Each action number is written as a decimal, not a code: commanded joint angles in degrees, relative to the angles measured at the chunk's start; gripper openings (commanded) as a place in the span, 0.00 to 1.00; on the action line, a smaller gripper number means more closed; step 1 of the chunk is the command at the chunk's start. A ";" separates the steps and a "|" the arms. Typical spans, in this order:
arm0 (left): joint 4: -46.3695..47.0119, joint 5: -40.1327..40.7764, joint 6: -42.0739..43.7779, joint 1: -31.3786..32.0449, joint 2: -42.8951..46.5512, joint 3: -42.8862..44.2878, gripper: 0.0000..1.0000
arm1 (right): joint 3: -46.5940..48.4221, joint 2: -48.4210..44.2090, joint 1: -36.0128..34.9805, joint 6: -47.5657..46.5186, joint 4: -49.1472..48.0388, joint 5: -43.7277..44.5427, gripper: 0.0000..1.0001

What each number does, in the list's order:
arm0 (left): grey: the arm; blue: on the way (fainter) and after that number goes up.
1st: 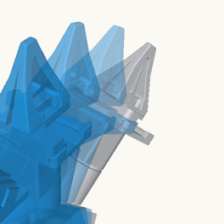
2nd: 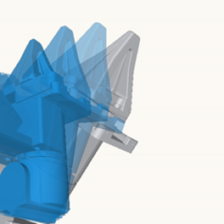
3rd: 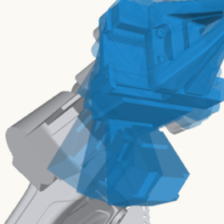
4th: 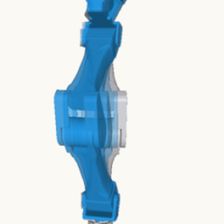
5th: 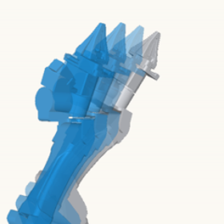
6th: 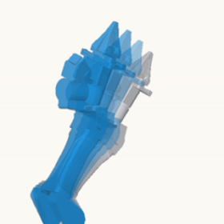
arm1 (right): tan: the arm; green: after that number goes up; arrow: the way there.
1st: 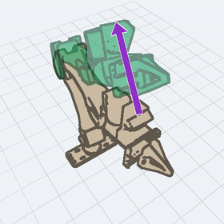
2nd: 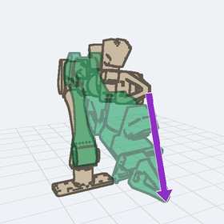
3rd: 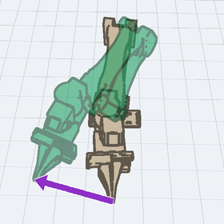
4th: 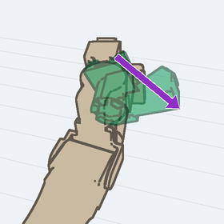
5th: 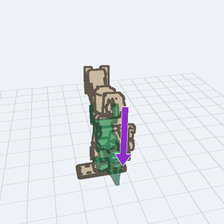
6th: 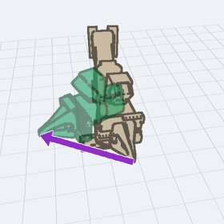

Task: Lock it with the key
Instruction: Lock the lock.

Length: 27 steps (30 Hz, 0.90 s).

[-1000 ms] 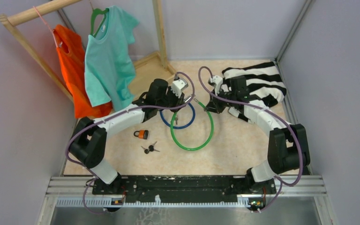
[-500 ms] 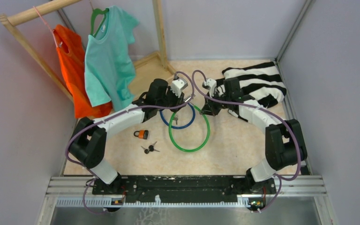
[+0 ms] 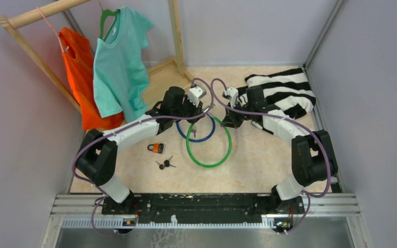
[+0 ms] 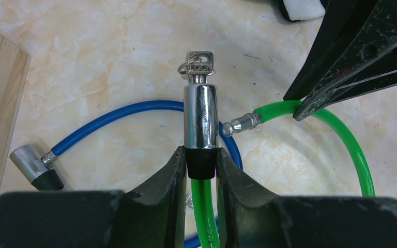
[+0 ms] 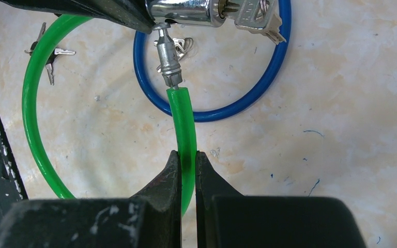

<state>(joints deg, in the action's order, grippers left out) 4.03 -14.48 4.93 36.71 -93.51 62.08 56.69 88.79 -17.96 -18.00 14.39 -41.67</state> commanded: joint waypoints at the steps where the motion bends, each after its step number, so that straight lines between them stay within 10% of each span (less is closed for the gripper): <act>1: 3.19 -1.68 -1.24 -0.50 2.66 -0.08 0.00 | 0.65 0.49 -1.11 -1.17 -1.15 -2.62 0.00; 27: 4.07 -3.84 -1.80 -0.54 2.10 -1.28 0.00 | 1.11 -0.32 -1.11 -0.57 -1.32 -2.66 0.00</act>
<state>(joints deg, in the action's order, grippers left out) 4.23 -16.73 4.21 36.47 -93.51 61.65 56.69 90.19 -17.96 -18.35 14.59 -41.60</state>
